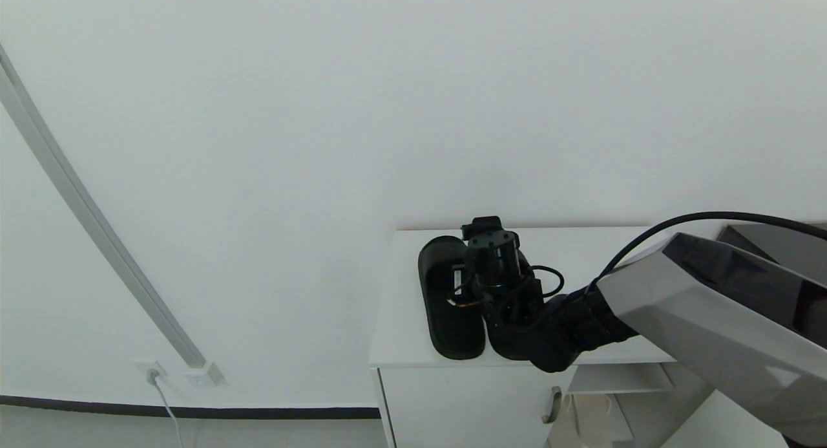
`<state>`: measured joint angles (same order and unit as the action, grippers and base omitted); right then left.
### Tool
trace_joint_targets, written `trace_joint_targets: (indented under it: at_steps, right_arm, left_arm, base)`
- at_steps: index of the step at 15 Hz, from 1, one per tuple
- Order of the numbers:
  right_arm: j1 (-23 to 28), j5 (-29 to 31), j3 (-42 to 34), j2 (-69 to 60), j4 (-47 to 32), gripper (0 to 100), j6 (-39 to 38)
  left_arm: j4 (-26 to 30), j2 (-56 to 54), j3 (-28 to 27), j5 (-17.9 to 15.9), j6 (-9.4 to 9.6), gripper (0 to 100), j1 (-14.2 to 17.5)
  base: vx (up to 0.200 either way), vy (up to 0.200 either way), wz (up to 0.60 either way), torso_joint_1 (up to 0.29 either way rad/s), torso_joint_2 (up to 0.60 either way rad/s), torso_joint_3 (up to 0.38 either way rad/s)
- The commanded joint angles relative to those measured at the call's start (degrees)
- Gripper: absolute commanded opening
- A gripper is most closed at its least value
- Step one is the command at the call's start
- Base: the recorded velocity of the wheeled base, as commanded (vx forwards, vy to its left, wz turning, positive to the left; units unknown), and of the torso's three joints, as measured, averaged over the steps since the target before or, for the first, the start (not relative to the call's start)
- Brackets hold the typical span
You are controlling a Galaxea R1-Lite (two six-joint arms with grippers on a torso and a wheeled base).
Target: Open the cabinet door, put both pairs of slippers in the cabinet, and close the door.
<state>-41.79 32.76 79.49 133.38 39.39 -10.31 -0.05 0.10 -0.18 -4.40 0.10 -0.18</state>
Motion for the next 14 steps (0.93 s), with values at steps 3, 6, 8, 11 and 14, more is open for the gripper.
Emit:
trace_joint_targets:
  at_steps: [3,6,8,11,14]
  right_arm:
    - [0.0,0.2,-0.3,-0.3,0.0,0,-0.1]
    - [-0.4,-0.2,-4.1,-7.7,-0.4,0,0.4]
    - [-0.5,-1.4,-8.0,-12.8,-0.3,0,2.4]
    - [-2.0,-8.1,-23.2,-26.9,0.0,0,3.3]
    - [-3.5,-15.5,-37.3,-38.8,-0.2,0,3.3]
  left_arm:
    - [0.0,0.0,0.0,0.0,-0.01,0,0.0]
    - [0.0,0.0,0.0,0.0,-0.01,0,0.0]
    - [0.0,0.0,0.1,0.0,-0.01,0,0.0]
    - [0.0,0.0,0.1,0.0,-0.10,0,0.0]
    - [0.0,0.0,0.1,0.0,-0.01,0,0.0]
  base:
    - [0.000,0.000,0.00,0.000,0.00,0.000]
    - [0.000,0.000,0.00,0.000,0.00,0.000]
    - [0.000,0.000,0.00,0.000,0.00,0.000]
    - [0.000,0.000,0.00,0.000,0.00,0.000]
    - [0.000,0.000,0.00,0.000,0.00,0.000]
